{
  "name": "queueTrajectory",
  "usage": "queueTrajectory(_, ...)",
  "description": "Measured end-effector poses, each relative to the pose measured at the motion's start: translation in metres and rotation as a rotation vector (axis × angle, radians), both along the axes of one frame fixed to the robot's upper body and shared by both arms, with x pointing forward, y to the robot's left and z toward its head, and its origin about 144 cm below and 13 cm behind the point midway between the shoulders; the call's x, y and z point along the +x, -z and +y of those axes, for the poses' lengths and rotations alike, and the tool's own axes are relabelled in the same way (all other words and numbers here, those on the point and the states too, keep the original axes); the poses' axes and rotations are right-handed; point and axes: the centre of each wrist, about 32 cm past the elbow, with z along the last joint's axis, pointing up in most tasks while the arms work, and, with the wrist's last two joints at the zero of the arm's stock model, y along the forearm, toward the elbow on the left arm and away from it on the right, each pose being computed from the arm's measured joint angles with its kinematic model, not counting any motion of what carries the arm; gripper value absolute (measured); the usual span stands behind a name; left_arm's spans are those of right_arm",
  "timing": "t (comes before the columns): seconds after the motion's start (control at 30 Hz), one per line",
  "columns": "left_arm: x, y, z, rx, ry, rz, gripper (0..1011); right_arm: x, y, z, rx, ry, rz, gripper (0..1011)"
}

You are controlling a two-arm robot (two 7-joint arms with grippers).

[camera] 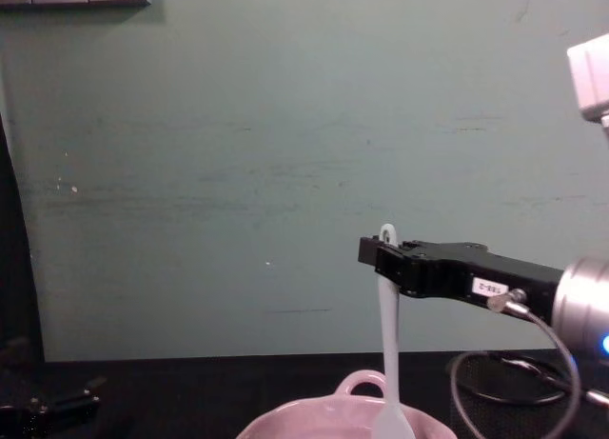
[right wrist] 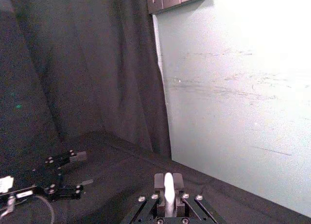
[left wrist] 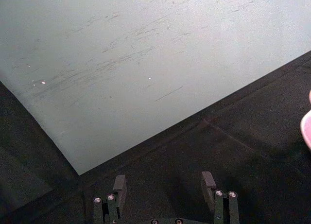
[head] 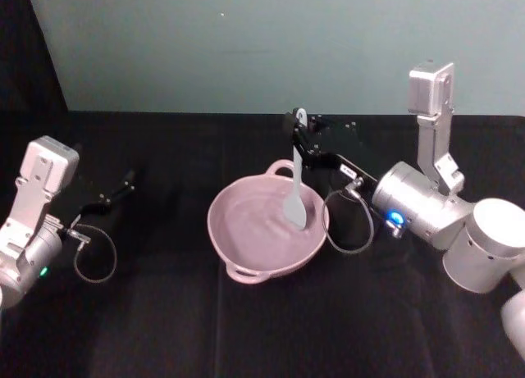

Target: Use the one hand to pick up the spoon and stir the clear water in the bowl.

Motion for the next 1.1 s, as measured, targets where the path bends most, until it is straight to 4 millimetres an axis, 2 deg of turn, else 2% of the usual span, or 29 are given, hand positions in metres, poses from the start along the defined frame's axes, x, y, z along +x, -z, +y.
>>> queueTrajectory(0.03,0.000,0.000,0.000,0.000,0.000,0.000,1011,-0.007,-0.001,-0.002,-0.002,-0.004,0.004,109)
queueTrajectory(0.3,0.000,0.000,0.000,0.000,0.000,0.000,1011,-0.025,-0.002,-0.002,0.003,-0.049,0.026,109)
queueTrajectory(0.53,0.000,0.000,0.000,0.000,0.000,0.000,1011,-0.031,-0.001,0.009,0.000,-0.107,0.046,109)
queueTrajectory(0.73,0.000,0.000,0.000,0.000,0.000,0.000,1011,-0.027,0.000,0.023,0.003,-0.149,0.050,109)
queueTrajectory(1.1,0.000,0.000,0.000,0.000,0.000,0.000,1011,0.003,0.004,0.052,0.031,-0.197,0.044,109)
